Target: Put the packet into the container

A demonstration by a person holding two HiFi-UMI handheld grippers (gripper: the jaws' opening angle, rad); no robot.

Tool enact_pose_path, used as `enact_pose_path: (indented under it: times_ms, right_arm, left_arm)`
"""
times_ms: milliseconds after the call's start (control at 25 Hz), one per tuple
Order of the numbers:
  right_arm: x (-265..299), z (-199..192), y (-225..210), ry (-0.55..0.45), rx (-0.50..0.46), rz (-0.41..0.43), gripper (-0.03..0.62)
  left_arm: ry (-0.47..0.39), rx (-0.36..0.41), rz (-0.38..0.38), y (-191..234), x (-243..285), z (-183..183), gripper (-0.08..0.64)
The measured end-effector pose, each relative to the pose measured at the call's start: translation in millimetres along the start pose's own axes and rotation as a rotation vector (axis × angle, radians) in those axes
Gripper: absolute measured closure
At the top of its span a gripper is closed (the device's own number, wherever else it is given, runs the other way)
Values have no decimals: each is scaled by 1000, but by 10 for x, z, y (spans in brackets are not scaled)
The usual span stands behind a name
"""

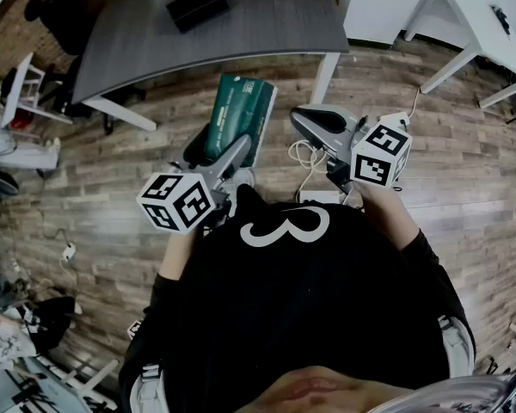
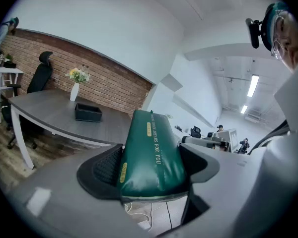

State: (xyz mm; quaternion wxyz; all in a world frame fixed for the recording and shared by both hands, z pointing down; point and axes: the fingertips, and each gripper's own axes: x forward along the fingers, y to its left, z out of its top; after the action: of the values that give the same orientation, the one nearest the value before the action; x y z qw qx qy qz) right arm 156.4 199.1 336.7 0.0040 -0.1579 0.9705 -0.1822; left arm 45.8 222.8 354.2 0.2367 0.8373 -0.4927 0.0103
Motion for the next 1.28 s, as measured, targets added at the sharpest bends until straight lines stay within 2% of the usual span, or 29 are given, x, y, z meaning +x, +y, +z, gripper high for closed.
enact_pose_path:
  times_ms: [360, 760, 920, 1280]
  right_arm:
    - [-4, 28, 25, -25, -15, 5, 591]
    - [36, 13, -91, -55, 20, 18, 591]
    - [287, 107, -285, -34, 32, 19, 591]
    - [1136, 326, -869, 4, 91, 38, 591]
  left_arm:
    - [-6, 23, -7, -30, -13, 32, 180]
    - [-19, 32, 5, 27, 15, -14, 181]
    - [-21, 16, 8, 253, 138, 121, 181]
    - [-9, -35, 41, 1072, 460, 565, 181]
